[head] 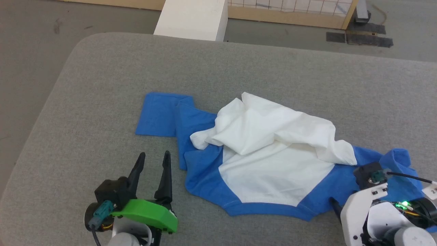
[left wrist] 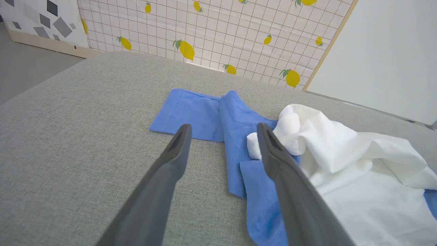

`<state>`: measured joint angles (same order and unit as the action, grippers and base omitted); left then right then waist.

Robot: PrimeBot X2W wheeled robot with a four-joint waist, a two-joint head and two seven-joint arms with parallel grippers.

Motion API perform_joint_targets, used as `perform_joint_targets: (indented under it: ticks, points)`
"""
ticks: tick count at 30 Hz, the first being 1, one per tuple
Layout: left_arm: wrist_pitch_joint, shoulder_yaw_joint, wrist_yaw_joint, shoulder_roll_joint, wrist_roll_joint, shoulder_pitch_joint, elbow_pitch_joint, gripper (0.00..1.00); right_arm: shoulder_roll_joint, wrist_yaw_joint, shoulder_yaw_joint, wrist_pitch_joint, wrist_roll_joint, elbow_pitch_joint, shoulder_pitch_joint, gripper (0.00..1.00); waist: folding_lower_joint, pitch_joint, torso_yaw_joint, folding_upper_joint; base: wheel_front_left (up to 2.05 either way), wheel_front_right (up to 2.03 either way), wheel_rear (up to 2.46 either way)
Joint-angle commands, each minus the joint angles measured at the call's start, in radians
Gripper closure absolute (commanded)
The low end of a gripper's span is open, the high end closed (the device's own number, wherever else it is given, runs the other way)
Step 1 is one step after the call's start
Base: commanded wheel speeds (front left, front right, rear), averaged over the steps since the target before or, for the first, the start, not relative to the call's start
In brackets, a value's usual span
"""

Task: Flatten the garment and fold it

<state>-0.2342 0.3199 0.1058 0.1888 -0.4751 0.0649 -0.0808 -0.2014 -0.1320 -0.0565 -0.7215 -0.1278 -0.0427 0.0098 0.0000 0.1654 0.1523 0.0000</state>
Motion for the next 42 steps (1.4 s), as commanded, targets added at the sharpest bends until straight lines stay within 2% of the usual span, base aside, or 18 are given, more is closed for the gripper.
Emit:
perform_joint_targets:
  ticks: [1, 5, 11, 12, 13, 14, 19, 22, 24, 30, 34, 39, 42]
  points:
    - [-0.009, 0.003, -0.006, -0.006, 0.005, 0.019, -0.005, 0.0, 0.0, 0.001, -0.004, -0.001, 0.017, 0.013, -0.025, 0.0, 0.0, 0.012, 0.008, 0.0, 0.0, 0.0, 0.0]
    - [-0.013, 0.015, -0.015, -0.02, 0.003, 0.03, -0.027, 0.0, -0.017, 0.001, -0.035, -0.024, 0.06, 0.082, -0.057, 0.0, 0.0, 0.025, 0.023, 0.0, 0.0, 0.0, 0.0]
    - [-0.012, 0.026, -0.024, -0.026, -0.002, 0.036, -0.052, 0.0, -0.045, 0.001, -0.081, -0.1, 0.032, 0.14, -0.055, 0.0, 0.0, 0.026, 0.035, 0.0, 0.0, 0.0, 0.0]
    - [-0.011, 0.028, -0.025, -0.025, -0.003, 0.037, -0.055, 0.0, -0.047, 0.001, -0.081, -0.103, 0.027, 0.142, -0.057, 0.69, 0.0, 0.026, 0.035, 0.0, 0.0, 0.0, 0.0]
    - [-0.01, 0.028, -0.026, -0.025, -0.004, 0.037, -0.057, 0.0, -0.048, 0.001, -0.082, -0.105, 0.022, 0.143, -0.058, 0.81, 0.0, 0.027, 0.034, 0.0, 0.0, 0.0, 0.0]
    - [-0.007, 0.03, -0.027, -0.024, -0.006, 0.038, -0.06, 0.0, -0.05, 0.001, -0.083, -0.101, 0.015, 0.141, -0.06, 1.0, 0.0, 0.027, 0.034, 0.0, 0.0, 0.0, 0.0]
    - [0.008, 0.033, -0.03, -0.018, -0.012, 0.043, -0.069, 0.0, -0.057, 0.001, -0.072, -0.078, -0.016, 0.128, -0.072, 1.0, 0.0, 0.022, 0.026, 0.0, 0.0, 0.0, 0.0]
    - [0.053, 0.042, -0.028, -0.012, -0.019, 0.05, -0.073, 0.0, -0.054, 0.001, -0.059, -0.071, -0.038, 0.107, -0.072, 1.0, 0.0, 0.013, 0.019, 0.0, 0.0, 0.0, 0.0]
    - [0.114, 0.057, -0.024, -0.01, -0.027, 0.055, -0.073, 0.0, -0.053, 0.001, -0.051, -0.068, -0.046, 0.087, -0.069, 1.0, 0.0, 0.007, 0.015, 0.0, 0.0, 0.0, 0.0]
    - [0.466, 0.132, 0.012, 0.014, -0.05, 0.102, -0.059, 0.0, -0.052, 0.001, -0.029, -0.078, -0.06, 0.011, -0.057, 1.0, 0.0, 0.004, 0.002, 0.0, 0.0, 0.0, 0.0]
    - [0.644, 0.176, 0.021, 0.036, -0.048, 0.145, -0.04, 0.0, -0.053, 0.001, -0.025, -0.088, -0.06, -0.014, -0.057, 1.0, 0.0, 0.017, -0.009, 0.0, 0.0, 0.0, 0.0]
    - [0.799, 0.219, 0.035, 0.052, -0.047, 0.166, -0.056, 0.0, -0.049, 0.001, -0.026, -0.09, -0.065, -0.024, -0.055, 1.0, 0.0, 0.032, -0.026, 0.0, 0.0, 0.0, 0.0]
    - [0.827, 0.226, 0.038, 0.045, -0.059, 0.168, -0.066, 0.0, -0.049, 0.001, -0.026, -0.089, -0.067, -0.027, -0.056, 1.0, 0.0, 0.043, -0.036, 0.0, 0.0, 0.0, 0.0]
